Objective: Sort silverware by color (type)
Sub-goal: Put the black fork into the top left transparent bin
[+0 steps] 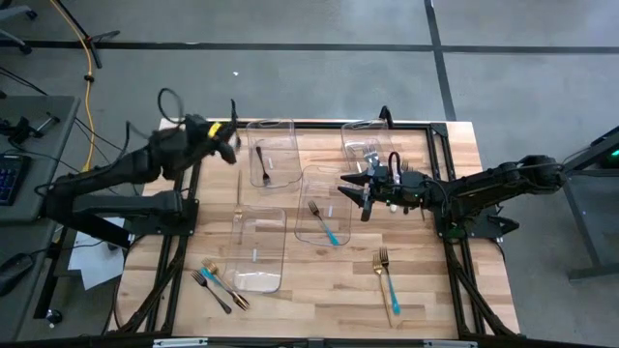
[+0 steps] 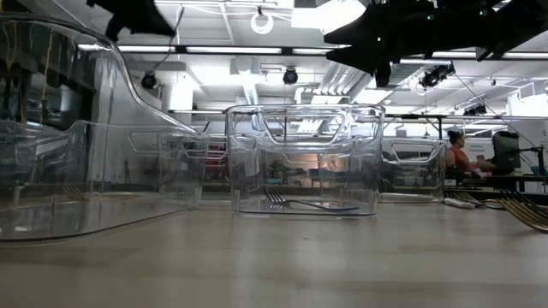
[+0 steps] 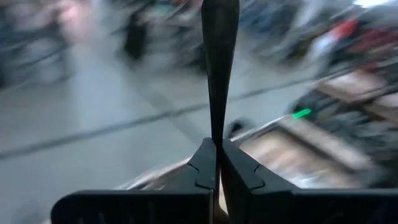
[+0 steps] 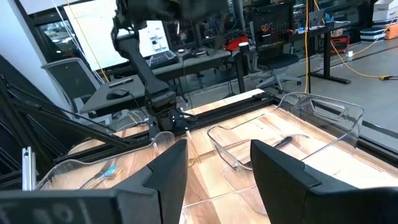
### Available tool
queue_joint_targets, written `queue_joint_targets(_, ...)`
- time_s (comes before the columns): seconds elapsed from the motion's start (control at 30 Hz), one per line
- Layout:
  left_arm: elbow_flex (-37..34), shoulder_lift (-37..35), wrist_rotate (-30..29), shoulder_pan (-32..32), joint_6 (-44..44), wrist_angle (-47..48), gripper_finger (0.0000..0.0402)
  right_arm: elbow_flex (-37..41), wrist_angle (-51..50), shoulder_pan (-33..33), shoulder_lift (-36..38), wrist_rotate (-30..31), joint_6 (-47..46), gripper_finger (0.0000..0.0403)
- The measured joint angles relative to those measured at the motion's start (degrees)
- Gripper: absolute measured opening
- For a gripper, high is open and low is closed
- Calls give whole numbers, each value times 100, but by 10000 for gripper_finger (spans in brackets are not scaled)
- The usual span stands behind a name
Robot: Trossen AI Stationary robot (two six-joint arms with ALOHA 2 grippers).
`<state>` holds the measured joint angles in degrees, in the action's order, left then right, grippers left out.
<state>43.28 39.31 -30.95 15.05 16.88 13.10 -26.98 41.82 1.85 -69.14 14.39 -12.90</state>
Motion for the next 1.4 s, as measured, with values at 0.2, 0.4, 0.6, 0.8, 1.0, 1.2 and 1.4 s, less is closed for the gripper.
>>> queue_joint_targets(0.2,-1533,26,294,-1088,-765,-2769,1,0,-36,2,-1,0,44,171)
queue_joint_targets(0.4,-2874,627,654,-1798,-1274,-5735,1,0,-85,0,-20,0,230,171)
queue_joint_targets(0.6,-3079,946,645,-2136,-1698,-6468,1,0,0,-23,-24,14,595,171)
queue_joint_targets(0.8,-3081,965,646,-2156,-1964,-6666,1,0,68,-150,-24,22,639,171)
queue_joint_targets(1.0,-3081,959,644,-2146,-2054,-6668,1,0,-279,-160,-24,20,532,171)
queue_joint_targets(1.2,-3081,959,635,-2140,-2017,-6664,1,0,-434,-160,-24,20,393,171)
queue_joint_targets(1.4,-3081,961,636,-2140,-2040,-6658,1,-2,-433,-160,-24,22,393,171)
